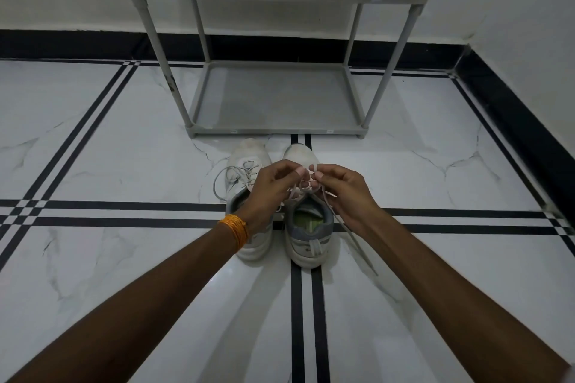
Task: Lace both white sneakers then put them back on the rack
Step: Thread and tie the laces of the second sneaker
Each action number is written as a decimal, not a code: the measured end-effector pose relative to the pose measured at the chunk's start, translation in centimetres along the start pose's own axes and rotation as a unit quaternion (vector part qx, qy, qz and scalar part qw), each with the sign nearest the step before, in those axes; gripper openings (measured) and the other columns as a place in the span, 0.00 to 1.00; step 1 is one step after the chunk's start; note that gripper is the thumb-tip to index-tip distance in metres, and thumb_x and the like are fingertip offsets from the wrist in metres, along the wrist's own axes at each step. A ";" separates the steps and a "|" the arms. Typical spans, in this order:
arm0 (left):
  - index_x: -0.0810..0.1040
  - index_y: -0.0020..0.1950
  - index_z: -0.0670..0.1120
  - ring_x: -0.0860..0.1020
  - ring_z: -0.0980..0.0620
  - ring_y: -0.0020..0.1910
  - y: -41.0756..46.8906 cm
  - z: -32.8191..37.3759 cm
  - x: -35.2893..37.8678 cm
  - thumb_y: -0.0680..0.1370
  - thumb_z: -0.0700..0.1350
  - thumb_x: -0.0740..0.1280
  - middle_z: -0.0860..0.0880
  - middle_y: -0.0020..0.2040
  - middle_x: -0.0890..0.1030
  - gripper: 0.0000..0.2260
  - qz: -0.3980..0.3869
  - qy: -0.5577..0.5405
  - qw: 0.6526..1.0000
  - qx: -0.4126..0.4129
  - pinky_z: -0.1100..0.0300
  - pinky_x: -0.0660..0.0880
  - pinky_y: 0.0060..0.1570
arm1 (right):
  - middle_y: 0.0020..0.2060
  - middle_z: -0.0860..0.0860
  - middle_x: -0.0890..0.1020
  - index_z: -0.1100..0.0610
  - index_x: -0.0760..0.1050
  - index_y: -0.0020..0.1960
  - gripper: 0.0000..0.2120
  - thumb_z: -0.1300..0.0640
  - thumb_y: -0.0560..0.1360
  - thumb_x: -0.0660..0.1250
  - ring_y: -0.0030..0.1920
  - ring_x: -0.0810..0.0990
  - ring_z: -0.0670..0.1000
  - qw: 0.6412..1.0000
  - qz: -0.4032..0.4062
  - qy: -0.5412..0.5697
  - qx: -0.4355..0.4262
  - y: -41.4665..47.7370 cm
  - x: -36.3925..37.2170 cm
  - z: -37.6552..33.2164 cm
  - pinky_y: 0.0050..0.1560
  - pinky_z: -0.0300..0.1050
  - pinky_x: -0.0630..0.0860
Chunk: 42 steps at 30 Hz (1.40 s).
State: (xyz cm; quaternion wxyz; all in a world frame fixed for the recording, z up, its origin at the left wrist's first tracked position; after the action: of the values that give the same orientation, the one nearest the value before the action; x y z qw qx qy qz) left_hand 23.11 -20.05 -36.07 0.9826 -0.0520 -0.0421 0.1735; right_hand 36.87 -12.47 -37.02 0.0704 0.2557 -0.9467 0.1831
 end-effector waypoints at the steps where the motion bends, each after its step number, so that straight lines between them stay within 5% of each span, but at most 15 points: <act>1: 0.80 0.52 0.39 0.83 0.44 0.50 0.1 -0.1 0.3 0.80 0.43 0.64 0.40 0.49 0.84 0.09 -0.004 0.011 1.000 0.009 0.55 0.81 0.46 | 0.50 0.59 0.85 0.62 0.81 0.56 0.10 0.63 0.76 0.69 0.46 0.84 0.52 1.000 0.007 -0.010 -0.004 0.1 0.0 0.1 0.46 0.44 0.79; 9: 0.81 0.50 0.39 0.82 0.53 0.39 0.4 -0.5 1.2 0.78 0.43 0.68 0.44 0.41 0.83 0.08 0.040 0.045 0.998 0.030 0.64 0.78 0.37 | 0.46 0.58 0.85 0.61 0.82 0.53 0.09 0.60 0.74 0.72 0.42 0.83 0.52 0.998 0.057 -0.033 -0.006 0.3 -0.3 0.2 0.41 0.43 0.81; 14: 0.81 0.56 0.42 0.83 0.48 0.47 0.7 -1.3 1.0 0.78 0.41 0.68 0.42 0.49 0.84 0.07 0.042 0.033 0.999 0.002 0.56 0.83 0.42 | 0.45 0.58 0.85 0.62 0.82 0.51 0.08 0.66 0.77 0.64 0.43 0.84 0.53 0.999 0.029 -0.008 0.027 0.7 -0.4 0.3 0.47 0.47 0.82; 17: 0.79 0.55 0.43 0.83 0.50 0.44 0.6 -1.2 0.9 0.77 0.40 0.69 0.44 0.46 0.84 0.07 0.035 0.050 0.998 -0.007 0.60 0.81 0.39 | 0.45 0.59 0.84 0.63 0.81 0.52 0.08 0.68 0.77 0.64 0.43 0.82 0.54 0.999 0.016 -0.028 0.031 0.9 -0.7 0.3 0.46 0.47 0.81; 20: 0.72 0.56 0.41 0.82 0.51 0.37 0.7 -1.2 1.0 0.75 0.41 0.73 0.44 0.41 0.83 0.14 0.016 0.013 0.998 -0.053 0.62 0.79 0.34 | 0.43 0.60 0.83 0.63 0.80 0.54 0.08 0.66 0.75 0.68 0.40 0.82 0.52 0.998 0.029 -0.046 0.027 0.8 -0.9 0.4 0.48 0.50 0.83; 24: 0.69 0.63 0.41 0.81 0.50 0.41 1.2 -1.3 0.3 0.73 0.41 0.74 0.41 0.48 0.83 0.22 -0.051 -0.012 0.990 -0.130 0.61 0.77 0.37 | 0.41 0.58 0.85 0.60 0.77 0.51 0.08 0.64 0.73 0.71 0.40 0.83 0.53 0.994 0.030 -0.097 0.026 0.9 -0.9 0.1 0.47 0.50 0.81; 27: 0.74 0.62 0.38 0.82 0.52 0.40 1.3 -1.1 0.5 0.74 0.40 0.73 0.37 0.48 0.83 0.18 -0.100 0.009 0.988 -0.121 0.62 0.78 0.39 | 0.40 0.59 0.84 0.60 0.77 0.48 0.07 0.68 0.72 0.69 0.41 0.83 0.54 0.987 -0.011 -0.160 -0.002 1.0 -0.7 -0.6 0.45 0.47 0.82; 30: 0.75 0.57 0.33 0.80 0.54 0.35 1.5 -1.1 0.5 0.75 0.39 0.71 0.40 0.43 0.83 0.15 -0.068 -0.021 0.992 -0.107 0.66 0.76 0.33 | 0.40 0.61 0.84 0.64 0.76 0.49 0.07 0.69 0.72 0.70 0.40 0.84 0.53 0.983 -0.033 -0.179 -0.030 0.9 -0.7 -1.3 0.43 0.44 0.82; 35: 0.77 0.52 0.37 0.79 0.54 0.33 1.9 -1.5 0.3 0.75 0.40 0.72 0.40 0.41 0.83 0.09 -0.032 0.006 0.995 -0.097 0.66 0.75 0.30 | 0.38 0.58 0.86 0.64 0.74 0.54 0.12 0.67 0.73 0.72 0.39 0.86 0.51 0.975 -0.048 -0.207 -0.070 0.4 -0.6 -1.2 0.41 0.41 0.80; 38: 0.77 0.48 0.39 0.79 0.53 0.32 2.1 -1.9 0.3 0.74 0.43 0.73 0.41 0.38 0.82 0.08 0.014 0.028 0.996 -0.085 0.65 0.75 0.30 | 0.41 0.55 0.86 0.56 0.75 0.56 0.14 0.63 0.73 0.73 0.43 0.86 0.50 0.949 -0.040 -0.280 -0.138 0.0 -0.3 -1.3 0.46 0.40 0.82; 42: 0.79 0.44 0.43 0.83 0.51 0.36 1.9 -2.0 0.3 0.74 0.44 0.73 0.45 0.38 0.85 0.06 0.036 0.145 0.989 -0.015 0.59 0.80 0.38 | 0.44 0.51 0.86 0.55 0.83 0.53 0.08 0.60 0.75 0.70 0.44 0.83 0.46 0.856 0.020 -0.456 -0.242 -0.7 0.5 -1.1 0.48 0.36 0.79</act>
State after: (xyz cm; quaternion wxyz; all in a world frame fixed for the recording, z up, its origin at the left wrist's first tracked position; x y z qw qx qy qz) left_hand 22.99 -18.35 -38.21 0.9704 -0.0927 0.1005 0.1991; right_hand 36.86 -12.78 -35.70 -0.3128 0.2666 -0.8922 -0.1871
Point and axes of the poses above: each hand's wrist, its own y-axis towards the middle knuckle, its own x-axis out of the palm, z = x × y, the point moved 4 cm from there along y, towards the middle knuckle
